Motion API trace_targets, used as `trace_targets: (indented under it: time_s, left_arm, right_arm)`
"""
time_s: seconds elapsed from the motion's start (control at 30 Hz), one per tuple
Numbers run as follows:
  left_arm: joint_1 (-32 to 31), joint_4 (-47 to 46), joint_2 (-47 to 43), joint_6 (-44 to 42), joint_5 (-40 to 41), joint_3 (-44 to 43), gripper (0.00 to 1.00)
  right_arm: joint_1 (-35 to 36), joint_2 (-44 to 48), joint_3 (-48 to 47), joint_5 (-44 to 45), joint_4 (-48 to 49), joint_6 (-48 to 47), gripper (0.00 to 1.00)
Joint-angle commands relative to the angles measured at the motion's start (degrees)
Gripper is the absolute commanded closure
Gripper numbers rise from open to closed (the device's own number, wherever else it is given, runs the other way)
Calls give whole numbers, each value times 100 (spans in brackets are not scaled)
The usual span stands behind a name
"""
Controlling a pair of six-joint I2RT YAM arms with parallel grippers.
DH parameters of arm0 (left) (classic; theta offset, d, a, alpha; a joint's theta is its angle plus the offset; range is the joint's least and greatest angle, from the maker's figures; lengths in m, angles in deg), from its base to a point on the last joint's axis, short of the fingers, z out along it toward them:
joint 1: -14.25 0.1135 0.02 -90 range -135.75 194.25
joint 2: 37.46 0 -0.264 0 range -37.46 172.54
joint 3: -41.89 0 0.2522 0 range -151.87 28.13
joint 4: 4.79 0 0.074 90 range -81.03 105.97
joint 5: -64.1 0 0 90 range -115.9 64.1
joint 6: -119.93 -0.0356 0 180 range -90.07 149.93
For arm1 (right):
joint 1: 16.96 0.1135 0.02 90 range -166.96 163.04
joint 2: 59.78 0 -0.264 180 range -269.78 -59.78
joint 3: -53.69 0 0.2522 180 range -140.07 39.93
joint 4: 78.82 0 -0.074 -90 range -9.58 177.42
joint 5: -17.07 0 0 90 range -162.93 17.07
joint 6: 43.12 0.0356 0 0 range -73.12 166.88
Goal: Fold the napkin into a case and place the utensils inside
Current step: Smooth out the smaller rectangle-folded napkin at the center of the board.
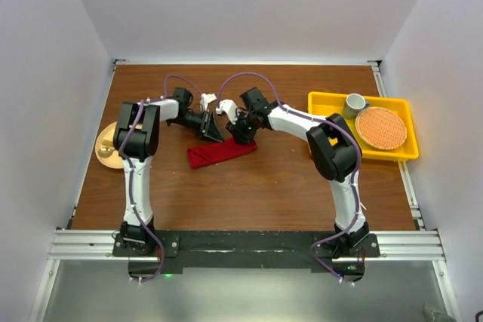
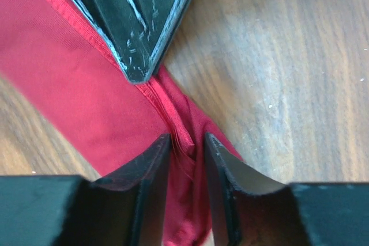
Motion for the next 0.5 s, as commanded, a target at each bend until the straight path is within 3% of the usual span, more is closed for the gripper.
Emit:
trace_targets:
  time_s: [0.0, 0.17, 0.27, 0.4, 0.47]
  left_arm:
    - [544, -1738, -580, 423, 747, 741, 73]
    - [1071, -3679, -1775, 1630, 543, 1595, 57]
    - [1248, -3650, -2224, 1755, 491, 1754, 53]
    - [1109, -3604, -2681, 1858, 202, 2202, 55]
    - [986, -3814, -2769, 2053, 104, 2587, 66]
  right_arm:
    - [25, 217, 368, -19, -512, 57, 68]
    - [24, 296, 431, 139, -722, 320, 70]
    - [33, 323, 527, 209, -687, 505, 71]
    - [25, 270, 484, 280, -705, 751, 71]
    - [33, 244, 475, 306, -705, 795, 72]
